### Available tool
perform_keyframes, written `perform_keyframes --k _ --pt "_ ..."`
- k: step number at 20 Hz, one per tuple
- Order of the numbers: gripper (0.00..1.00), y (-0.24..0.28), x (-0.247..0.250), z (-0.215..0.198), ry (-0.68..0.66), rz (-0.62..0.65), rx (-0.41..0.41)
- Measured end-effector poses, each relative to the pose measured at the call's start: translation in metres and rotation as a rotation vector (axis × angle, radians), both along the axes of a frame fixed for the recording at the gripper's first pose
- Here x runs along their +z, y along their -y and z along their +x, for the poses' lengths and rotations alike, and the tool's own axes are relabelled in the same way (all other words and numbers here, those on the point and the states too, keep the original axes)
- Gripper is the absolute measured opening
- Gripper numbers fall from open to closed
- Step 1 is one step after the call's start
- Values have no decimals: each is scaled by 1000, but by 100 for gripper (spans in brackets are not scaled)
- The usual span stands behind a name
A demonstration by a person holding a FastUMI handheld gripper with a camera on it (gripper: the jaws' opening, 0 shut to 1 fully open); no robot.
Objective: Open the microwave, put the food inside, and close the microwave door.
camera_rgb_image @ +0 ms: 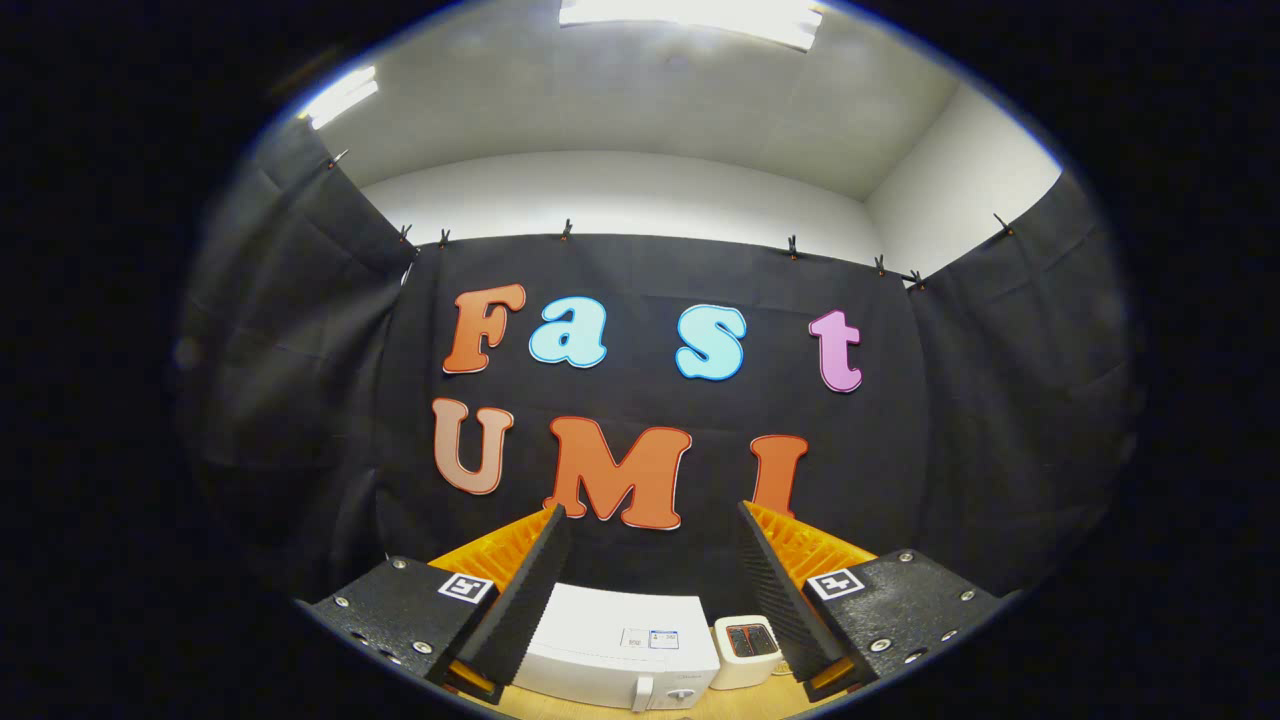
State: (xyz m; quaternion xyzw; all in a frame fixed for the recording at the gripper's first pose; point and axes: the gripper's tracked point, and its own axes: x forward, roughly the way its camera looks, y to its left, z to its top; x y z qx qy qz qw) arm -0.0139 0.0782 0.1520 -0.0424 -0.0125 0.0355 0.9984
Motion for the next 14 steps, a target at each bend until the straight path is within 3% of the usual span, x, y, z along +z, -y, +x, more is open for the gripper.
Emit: perform_keyframes --k 3,14 --pt "99 -2 14 0 35 45 49" --pt "98 35 16 -5 29 -7 -1"
